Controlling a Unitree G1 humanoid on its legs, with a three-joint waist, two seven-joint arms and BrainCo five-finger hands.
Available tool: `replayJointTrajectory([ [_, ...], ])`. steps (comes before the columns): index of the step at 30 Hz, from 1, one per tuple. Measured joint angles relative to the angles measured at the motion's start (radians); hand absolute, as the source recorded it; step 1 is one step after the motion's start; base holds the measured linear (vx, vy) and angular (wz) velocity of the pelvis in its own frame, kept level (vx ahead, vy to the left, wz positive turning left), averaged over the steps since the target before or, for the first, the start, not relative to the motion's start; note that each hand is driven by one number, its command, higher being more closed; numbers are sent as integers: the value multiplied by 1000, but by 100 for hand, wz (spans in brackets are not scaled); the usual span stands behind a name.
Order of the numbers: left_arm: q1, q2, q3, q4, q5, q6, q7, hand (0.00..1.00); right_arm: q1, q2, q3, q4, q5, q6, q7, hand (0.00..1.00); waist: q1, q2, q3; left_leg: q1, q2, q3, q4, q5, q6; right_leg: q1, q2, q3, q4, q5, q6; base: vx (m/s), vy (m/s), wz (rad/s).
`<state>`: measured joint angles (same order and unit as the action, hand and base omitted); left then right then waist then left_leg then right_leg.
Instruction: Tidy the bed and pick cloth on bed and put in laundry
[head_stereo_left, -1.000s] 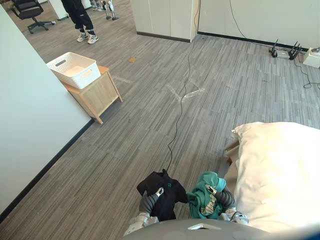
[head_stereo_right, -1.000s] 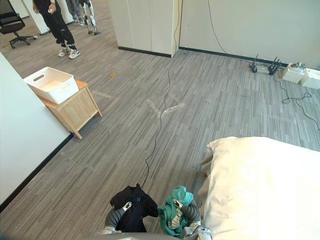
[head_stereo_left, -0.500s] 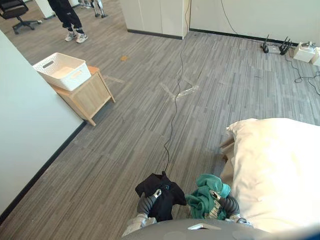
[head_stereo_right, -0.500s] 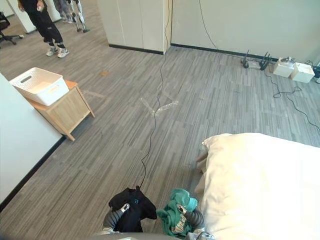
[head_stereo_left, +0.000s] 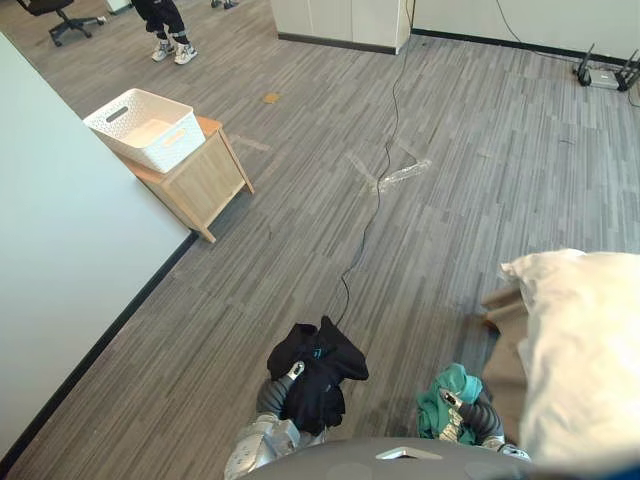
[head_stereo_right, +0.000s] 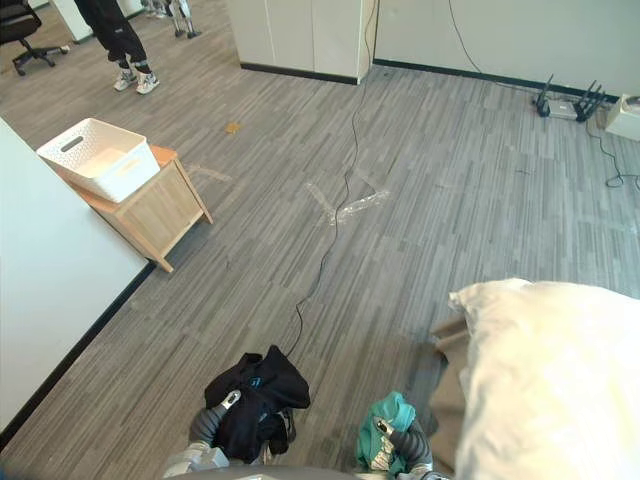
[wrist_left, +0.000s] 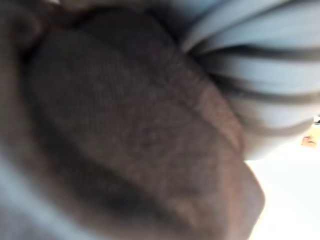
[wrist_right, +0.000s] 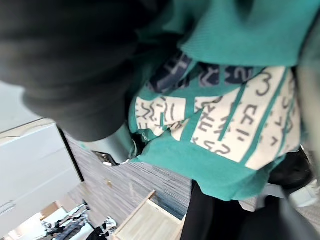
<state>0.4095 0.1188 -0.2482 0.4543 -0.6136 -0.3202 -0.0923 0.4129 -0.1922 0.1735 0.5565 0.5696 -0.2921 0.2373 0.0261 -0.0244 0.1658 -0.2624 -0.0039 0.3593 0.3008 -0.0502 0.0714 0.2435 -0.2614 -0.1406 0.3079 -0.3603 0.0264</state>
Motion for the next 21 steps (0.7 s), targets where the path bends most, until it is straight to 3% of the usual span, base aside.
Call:
replayJointTrajectory([
  [1,-1,9,6,5,0,8,-5,100,-3,7,0,-2,0,1,-1,100,-14,-7,-2,19,-21,0,1,-30,18,-91,-36,12,216,53,30,418,272,20],
  [2,-5,22,7,3,-1,11,-12,100,-3,19,1,-11,0,1,-5,100,-16,-22,2,59,-44,-4,-15,-60,27,-181,-74,17,422,160,32,421,274,22],
  [3,-9,29,8,2,-1,12,-11,100,-4,23,4,-17,-1,1,-5,100,-18,-24,4,86,-56,-13,-30,-73,28,-217,-88,19,509,222,34,497,291,13],
  [4,-15,38,9,9,-1,15,-10,100,-5,25,21,-30,-1,1,-8,100,-18,-38,11,146,-69,-24,-66,-84,26,-288,-81,28,647,202,54,497,255,9],
  [6,-30,45,3,43,-1,27,-9,100,1,25,38,-60,-1,1,-14,100,-32,-31,25,251,-71,-55,-145,-87,26,-365,-28,-10,717,143,50,463,195,19],
  [8,-30,55,-20,49,-1,35,14,100,40,28,40,-127,5,0,-15,100,-59,-33,29,365,-72,-106,-235,-93,19,-473,29,-112,615,73,38,433,97,46],
  [10,-32,57,-38,48,1,42,16,100,64,28,36,-147,10,-17,-7,100,-74,-32,30,405,-68,-144,-249,-114,0,-527,68,-154,383,84,38,467,28,68],
  [12,-29,63,-53,49,2,54,15,100,75,33,21,-145,29,-36,8,100,-85,-35,32,461,-78,-200,-245,-147,-18,-568,104,-109,-56,241,55,583,-39,94],
  [14,-26,71,-56,48,1,53,12,100,73,38,20,-145,34,-49,17,100,-84,-45,37,517,-102,-243,-240,-196,-22,-612,78,-49,-121,277,100,592,-128,87],
  [15,-9,75,-55,47,-1,51,12,100,71,38,22,-143,34,-52,16,100,-75,-42,37,560,-97,-262,-209,-252,-42,-609,84,-38,-118,312,68,635,-167,74],
  [16,2,77,-55,44,-2,51,12,100,70,37,24,-143,33,-52,16,100,-73,-37,34,568,-87,-264,-182,-286,-56,-599,90,-42,-112,330,40,671,-207,75],
  [17,15,77,-56,41,-6,52,11,100,64,29,28,-141,33,-51,14,100,-77,-10,29,569,-47,-266,-116,-359,-77,-587,113,-50,-86,407,-29,705,-243,69],
  [18,33,57,-56,41,-16,52,11,100,46,10,29,-139,32,-43,8,100,-69,31,9,564,0,-262,-59,-389,-109,-609,141,-69,-10,447,-59,715,-256,58],
  [19,36,51,-55,43,-30,52,12,100,27,6,29,-134,31,-35,0,100,-65,39,10,539,16,-255,17,-390,-117,-616,145,-75,30,448,-64,698,-293,16],
  [20,35,35,-48,39,-43,53,13,100,-18,-10,30,-118,24,-16,-9,100,-61,72,13,457,76,-222,229,-353,-163,-599,165,-95,67,392,-76,662,-298,5],
  [21,24,6,-46,39,-49,53,8,100,-33,-28,31,-126,22,-5,-7,100,-61,108,24,361,124,-188,443,-217,-133,-561,190,-96,63,344,-85,637,-298,1],
])
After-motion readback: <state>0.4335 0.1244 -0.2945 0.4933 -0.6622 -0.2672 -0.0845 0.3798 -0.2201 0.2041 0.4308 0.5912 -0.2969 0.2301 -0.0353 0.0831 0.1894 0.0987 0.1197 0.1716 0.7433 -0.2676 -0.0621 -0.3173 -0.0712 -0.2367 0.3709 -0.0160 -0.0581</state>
